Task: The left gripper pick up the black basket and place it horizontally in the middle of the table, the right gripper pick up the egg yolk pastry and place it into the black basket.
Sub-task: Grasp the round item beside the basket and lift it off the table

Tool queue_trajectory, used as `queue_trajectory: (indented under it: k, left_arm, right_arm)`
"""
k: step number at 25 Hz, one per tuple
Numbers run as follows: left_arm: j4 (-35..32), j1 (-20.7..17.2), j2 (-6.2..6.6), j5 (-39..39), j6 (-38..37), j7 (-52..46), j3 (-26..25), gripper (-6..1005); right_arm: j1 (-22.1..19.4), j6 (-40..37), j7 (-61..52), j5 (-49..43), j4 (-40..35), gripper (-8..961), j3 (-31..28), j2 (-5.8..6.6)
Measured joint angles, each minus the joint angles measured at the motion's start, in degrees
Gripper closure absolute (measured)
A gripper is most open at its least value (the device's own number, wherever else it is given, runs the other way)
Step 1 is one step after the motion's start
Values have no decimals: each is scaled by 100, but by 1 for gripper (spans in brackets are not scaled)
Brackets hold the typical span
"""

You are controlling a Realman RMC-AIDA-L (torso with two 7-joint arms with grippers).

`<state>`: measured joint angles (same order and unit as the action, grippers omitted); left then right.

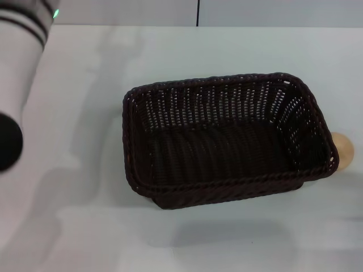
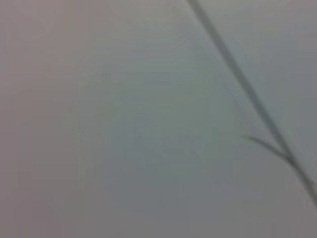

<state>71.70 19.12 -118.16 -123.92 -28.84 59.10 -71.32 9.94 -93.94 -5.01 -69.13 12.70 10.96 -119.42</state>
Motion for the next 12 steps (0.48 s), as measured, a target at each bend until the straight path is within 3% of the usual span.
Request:
queue_trajectory:
  k: [6, 12]
  left_arm:
    - [-1745, -85, -13, -1408, -2280, -2579, 471, 298]
    - [-3236, 36, -29, -1626, -2871, -4240, 443, 299]
  right_arm:
    - [169, 390, 4, -34, 36, 134, 191, -10]
    - [286, 665, 7, -375, 80, 135, 331, -18]
